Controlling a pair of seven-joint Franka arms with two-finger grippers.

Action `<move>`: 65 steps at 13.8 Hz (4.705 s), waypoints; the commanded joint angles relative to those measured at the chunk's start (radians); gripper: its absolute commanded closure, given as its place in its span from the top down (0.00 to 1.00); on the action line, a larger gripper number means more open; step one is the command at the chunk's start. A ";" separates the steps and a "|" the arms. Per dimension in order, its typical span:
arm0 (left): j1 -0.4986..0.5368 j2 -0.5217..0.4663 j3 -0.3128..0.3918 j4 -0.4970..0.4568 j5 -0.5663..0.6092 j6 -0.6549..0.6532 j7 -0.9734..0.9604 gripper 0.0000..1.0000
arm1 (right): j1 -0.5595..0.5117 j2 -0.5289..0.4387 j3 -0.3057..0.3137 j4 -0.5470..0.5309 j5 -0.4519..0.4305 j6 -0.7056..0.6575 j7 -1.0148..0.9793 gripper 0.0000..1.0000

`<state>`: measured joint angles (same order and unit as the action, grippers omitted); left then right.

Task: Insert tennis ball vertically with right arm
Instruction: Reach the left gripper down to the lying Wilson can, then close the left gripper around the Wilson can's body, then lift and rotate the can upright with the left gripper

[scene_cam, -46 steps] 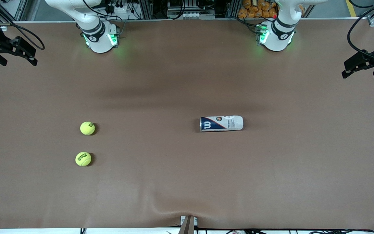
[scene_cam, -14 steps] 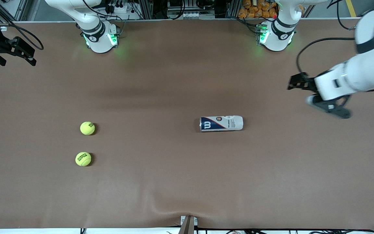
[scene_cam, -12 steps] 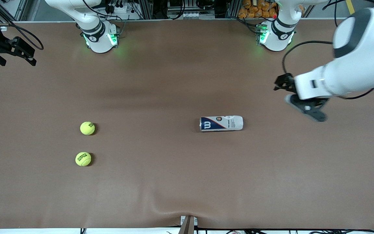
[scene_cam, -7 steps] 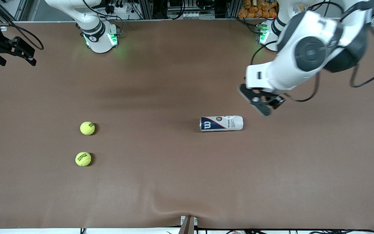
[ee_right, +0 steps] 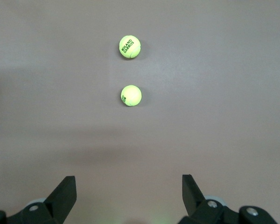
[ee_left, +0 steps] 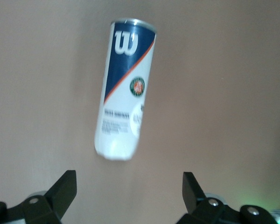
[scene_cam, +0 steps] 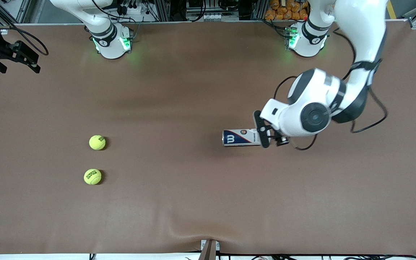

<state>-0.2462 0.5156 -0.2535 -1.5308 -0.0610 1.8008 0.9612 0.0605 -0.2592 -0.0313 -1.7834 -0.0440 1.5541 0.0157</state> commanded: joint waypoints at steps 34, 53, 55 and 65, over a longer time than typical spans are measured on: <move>-0.130 0.162 0.005 -0.177 0.230 0.428 -0.044 1.00 | -0.014 -0.011 0.001 -0.004 0.012 -0.006 -0.014 1.00; -0.021 0.133 -0.035 -0.032 -0.064 0.430 0.138 0.64 | -0.002 -0.009 0.002 -0.004 0.013 0.000 -0.011 1.00; 0.016 0.135 -0.035 -0.016 -0.208 0.430 0.271 0.64 | -0.001 -0.009 0.002 -0.004 0.013 0.000 -0.013 1.00; 0.050 0.202 -0.032 -0.041 -1.116 0.440 1.104 0.58 | -0.002 -0.009 0.002 -0.004 0.013 0.012 -0.013 1.00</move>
<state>-0.1962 0.6983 -0.2744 -1.5598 -1.0326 2.2365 1.9200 0.0614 -0.2592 -0.0292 -1.7833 -0.0423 1.5584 0.0125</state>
